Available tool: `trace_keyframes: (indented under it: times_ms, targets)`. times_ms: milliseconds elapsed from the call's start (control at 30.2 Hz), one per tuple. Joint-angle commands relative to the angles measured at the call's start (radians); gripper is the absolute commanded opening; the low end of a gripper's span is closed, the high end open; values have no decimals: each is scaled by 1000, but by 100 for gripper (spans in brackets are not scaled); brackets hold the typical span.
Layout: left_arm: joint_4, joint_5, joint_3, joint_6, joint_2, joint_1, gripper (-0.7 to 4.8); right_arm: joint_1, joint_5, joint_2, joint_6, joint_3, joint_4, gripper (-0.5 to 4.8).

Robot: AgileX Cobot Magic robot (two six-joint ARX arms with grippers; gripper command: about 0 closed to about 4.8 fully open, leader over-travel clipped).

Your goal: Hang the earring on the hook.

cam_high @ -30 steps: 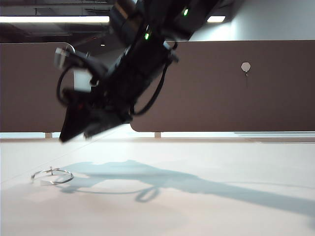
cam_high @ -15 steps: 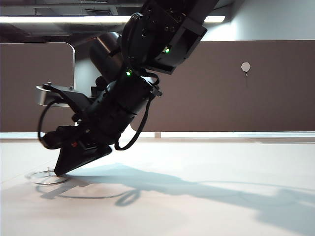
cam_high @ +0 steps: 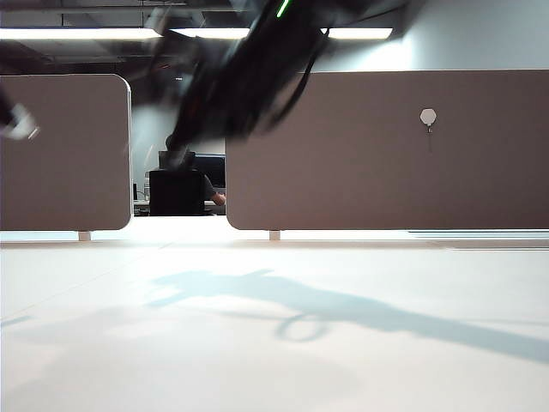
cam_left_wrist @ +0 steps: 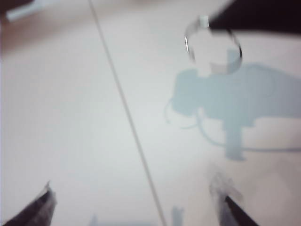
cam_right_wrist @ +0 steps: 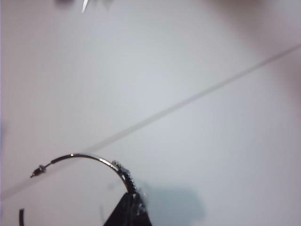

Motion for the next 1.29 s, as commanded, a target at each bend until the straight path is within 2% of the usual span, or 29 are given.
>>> trace_keyframes:
  times_ms: [33,66,166,265,430,695,993,1291]
  targets:
    - [236,43,9,-32,15,0,479,-108,31,-122,56,4,112,-6]
    - [343,87,9,-62,39,0,479,-176,45,-174,93,4,151,-6]
    - [578,185,21,-119,119,0,479,-294,52,-221,155,4,231,-6]
    - [732,227,69,-182,250,0,479,-411,56,-227,232,13,307,-6]
    - [753,236,234,-199,534,0,479,-565,61,-179,259,55,391,-6]
    - [780,249,448,-204,854,0,479,-709,61,52,246,249,418,-6]
    - [805,249,622,-206,1083,-5,479,-780,119,344,211,541,400,-6]
    - [843,248,642,-204,1148,-5,479,-803,117,572,111,863,267,-6]
